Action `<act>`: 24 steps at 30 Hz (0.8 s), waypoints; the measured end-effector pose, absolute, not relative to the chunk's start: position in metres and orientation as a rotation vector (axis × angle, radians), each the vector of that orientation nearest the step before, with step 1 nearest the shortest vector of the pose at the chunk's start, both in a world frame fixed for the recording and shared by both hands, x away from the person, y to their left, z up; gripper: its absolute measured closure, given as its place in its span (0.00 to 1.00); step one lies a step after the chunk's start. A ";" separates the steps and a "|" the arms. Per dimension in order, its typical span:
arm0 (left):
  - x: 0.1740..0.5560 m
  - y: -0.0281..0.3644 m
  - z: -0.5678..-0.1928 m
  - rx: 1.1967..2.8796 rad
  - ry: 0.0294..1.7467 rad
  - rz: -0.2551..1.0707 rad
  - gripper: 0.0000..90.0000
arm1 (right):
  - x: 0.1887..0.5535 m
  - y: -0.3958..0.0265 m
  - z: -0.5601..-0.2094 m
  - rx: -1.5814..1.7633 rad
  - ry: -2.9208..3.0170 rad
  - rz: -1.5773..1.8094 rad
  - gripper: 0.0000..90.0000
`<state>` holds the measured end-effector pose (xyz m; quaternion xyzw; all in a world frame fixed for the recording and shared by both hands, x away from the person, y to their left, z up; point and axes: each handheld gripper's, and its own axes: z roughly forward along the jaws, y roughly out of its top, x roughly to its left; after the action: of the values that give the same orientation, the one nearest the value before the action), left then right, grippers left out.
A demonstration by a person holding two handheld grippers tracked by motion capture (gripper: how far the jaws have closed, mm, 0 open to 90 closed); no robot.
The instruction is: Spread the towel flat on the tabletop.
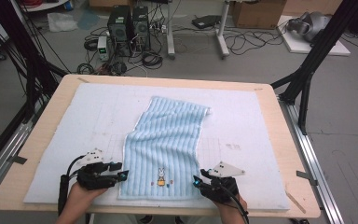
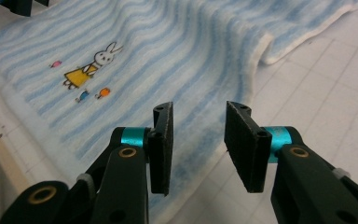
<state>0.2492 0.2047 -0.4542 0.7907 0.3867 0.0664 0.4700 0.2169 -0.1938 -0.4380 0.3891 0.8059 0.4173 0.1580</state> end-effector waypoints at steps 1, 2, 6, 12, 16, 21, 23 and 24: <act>0.247 0.203 -0.454 1.953 0.940 0.182 0.57 | 0.216 -0.193 -0.440 1.114 2.312 1.189 0.69; 0.246 0.201 -0.454 1.959 0.937 0.186 0.57 | 0.215 -0.193 -0.441 1.116 2.319 1.184 0.69; 0.240 0.195 -0.454 1.995 0.924 0.283 0.65 | 0.214 -0.189 -0.449 1.119 2.363 1.120 0.77; 0.238 0.196 -0.452 2.043 0.863 0.247 0.96 | 0.214 -0.192 -0.449 1.113 2.386 1.139 0.98; 0.233 0.201 -0.453 2.034 0.852 0.193 0.97 | 0.208 -0.194 -0.446 1.083 2.422 1.113 0.98; 0.222 0.201 -0.453 2.050 0.810 0.146 0.97 | 0.192 -0.197 -0.444 1.051 2.457 1.101 0.98; 0.216 0.199 -0.453 2.052 0.797 0.128 0.96 | 0.185 -0.200 -0.444 1.043 2.461 1.098 0.98; 0.214 0.199 -0.453 2.057 0.786 0.119 0.96 | 0.181 -0.201 -0.443 1.040 2.461 1.095 0.98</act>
<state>0.2135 0.1986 -0.4530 0.8323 0.3181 0.0481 0.4514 0.1811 -0.2011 -0.4431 0.3574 0.8454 0.3762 0.1268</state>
